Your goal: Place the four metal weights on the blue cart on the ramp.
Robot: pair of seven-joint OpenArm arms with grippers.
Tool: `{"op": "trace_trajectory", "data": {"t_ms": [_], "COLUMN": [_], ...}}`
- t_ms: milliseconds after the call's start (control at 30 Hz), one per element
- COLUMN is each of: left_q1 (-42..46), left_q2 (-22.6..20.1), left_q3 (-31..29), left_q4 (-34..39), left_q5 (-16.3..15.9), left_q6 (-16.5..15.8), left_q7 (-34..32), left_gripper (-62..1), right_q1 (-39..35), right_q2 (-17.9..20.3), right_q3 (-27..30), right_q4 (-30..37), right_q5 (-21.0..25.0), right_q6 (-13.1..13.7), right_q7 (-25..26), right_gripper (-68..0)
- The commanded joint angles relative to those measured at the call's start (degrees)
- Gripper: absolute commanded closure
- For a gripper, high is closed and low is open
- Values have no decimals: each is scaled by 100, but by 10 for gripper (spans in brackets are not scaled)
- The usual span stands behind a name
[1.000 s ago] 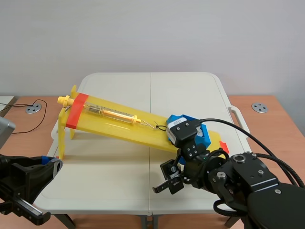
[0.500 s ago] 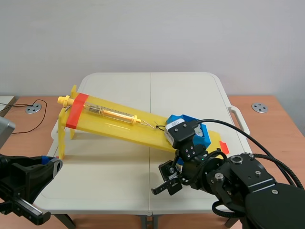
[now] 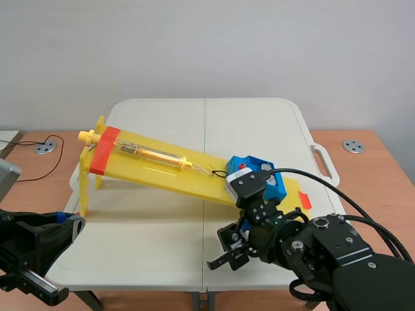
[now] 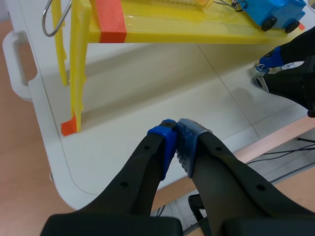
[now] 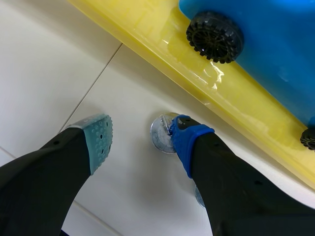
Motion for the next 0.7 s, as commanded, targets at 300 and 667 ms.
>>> {"op": "trace_trajectory", "data": {"t_ms": [300, 667], "left_q1": [-48, -48], "left_q2": [15, 13], "left_q3": [-4, -4], "left_q4": [313, 313], "left_q5": [-444, -444], "left_q6": [-140, -140], "left_q7": [-640, -640], "left_gripper": [-27, -27], "right_q1": [527, 527], "right_q2": [-96, -79], "right_q3": [-68, -68], "right_q4": [229, 76], "right_q5": [63, 63], "right_q6": [-170, -164], "right_q7": [540, 459], "right_gripper": [-92, -6]}}
